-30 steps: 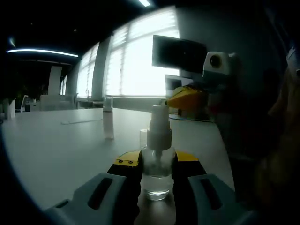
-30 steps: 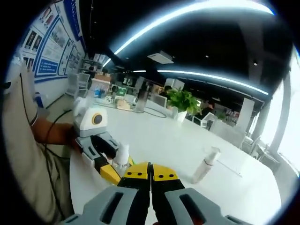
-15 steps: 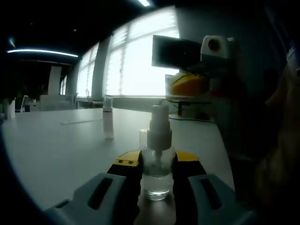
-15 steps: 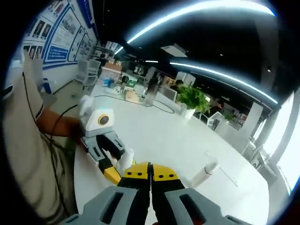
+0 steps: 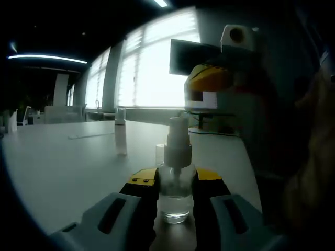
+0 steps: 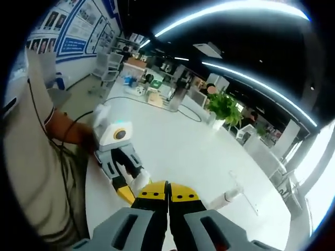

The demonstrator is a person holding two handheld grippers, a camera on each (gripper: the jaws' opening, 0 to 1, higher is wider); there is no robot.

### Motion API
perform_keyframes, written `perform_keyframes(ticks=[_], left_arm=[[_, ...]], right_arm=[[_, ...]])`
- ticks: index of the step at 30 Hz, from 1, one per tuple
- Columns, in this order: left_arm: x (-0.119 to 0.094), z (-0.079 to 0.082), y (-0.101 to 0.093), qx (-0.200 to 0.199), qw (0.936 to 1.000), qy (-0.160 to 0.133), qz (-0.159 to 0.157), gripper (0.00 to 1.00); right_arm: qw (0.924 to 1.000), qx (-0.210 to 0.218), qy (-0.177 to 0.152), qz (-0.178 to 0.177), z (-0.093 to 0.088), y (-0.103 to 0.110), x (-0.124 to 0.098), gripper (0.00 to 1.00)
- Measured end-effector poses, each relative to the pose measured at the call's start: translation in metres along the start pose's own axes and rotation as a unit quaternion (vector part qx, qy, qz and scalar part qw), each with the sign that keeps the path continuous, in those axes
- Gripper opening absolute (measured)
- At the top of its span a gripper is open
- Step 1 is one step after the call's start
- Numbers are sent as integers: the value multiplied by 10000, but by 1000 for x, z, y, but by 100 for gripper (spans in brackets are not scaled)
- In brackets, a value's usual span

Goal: Clamp pump bottle remove cover press pump head put on cover

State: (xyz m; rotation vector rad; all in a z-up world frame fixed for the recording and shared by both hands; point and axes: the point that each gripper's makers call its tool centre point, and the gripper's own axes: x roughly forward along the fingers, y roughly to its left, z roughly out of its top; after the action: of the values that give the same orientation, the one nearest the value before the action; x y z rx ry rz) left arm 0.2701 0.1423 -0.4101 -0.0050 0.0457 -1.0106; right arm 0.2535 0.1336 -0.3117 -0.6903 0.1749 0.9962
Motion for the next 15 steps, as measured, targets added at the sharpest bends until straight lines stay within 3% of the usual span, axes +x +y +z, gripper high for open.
perform_keyframes(ticks=[15], left_arm=[[0,0,-2,8,10000,1,-5,16]], right_arm=[[9986,-181,312,398,13,2,4,0]])
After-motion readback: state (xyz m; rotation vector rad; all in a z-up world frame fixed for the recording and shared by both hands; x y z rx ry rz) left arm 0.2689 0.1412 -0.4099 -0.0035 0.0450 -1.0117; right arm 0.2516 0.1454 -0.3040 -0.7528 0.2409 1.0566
